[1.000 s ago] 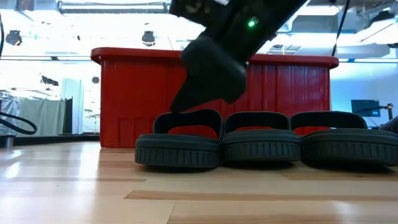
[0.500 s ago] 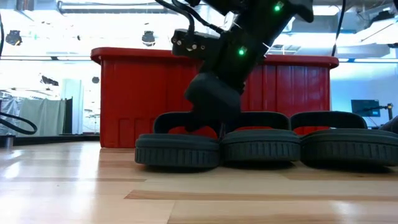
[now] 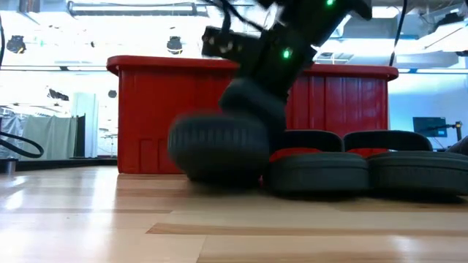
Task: Pick and place slides into bin
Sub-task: Put the black slipper into the red container
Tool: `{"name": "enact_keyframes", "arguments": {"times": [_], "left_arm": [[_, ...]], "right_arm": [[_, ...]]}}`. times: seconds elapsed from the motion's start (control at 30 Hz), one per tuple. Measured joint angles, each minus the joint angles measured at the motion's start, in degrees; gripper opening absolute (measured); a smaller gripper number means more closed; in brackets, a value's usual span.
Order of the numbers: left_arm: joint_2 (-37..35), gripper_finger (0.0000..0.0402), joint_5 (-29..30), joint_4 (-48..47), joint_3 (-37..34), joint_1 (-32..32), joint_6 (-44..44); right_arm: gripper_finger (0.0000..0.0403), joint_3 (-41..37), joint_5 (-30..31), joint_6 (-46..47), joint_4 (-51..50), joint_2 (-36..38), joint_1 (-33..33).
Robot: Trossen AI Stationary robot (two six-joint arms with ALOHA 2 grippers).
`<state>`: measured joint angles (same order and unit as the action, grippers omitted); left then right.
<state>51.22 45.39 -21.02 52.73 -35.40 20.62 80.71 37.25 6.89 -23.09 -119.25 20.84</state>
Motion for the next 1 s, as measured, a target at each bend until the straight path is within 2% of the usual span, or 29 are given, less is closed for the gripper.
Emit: {"name": "enact_keyframes", "arguments": {"times": [0.3,0.73,0.9,1.0], "left_arm": [[0.0,0.0141,0.3,-0.5,0.0,0.0,-0.3],[0.0,0.0141,1.8,-0.6,0.0,0.0,-0.8],[0.0,0.0141,2.6,-0.6,0.0,0.0,-0.9],[0.0,0.0141,4.4,-0.6,0.0,0.0,-0.9]], "right_arm": [[0.0005,-0.1,-2.3,0.2,1.0,9.4,-0.1],[0.0002,-0.1,-2.8,-2.2,0.8,29.1,0.2],[0.0002,0.0,-0.6,-3.2,-0.2,36.7,-0.1],[0.0002,0.0,3.3,-4.9,-2.9,40.8,-0.8]]}}
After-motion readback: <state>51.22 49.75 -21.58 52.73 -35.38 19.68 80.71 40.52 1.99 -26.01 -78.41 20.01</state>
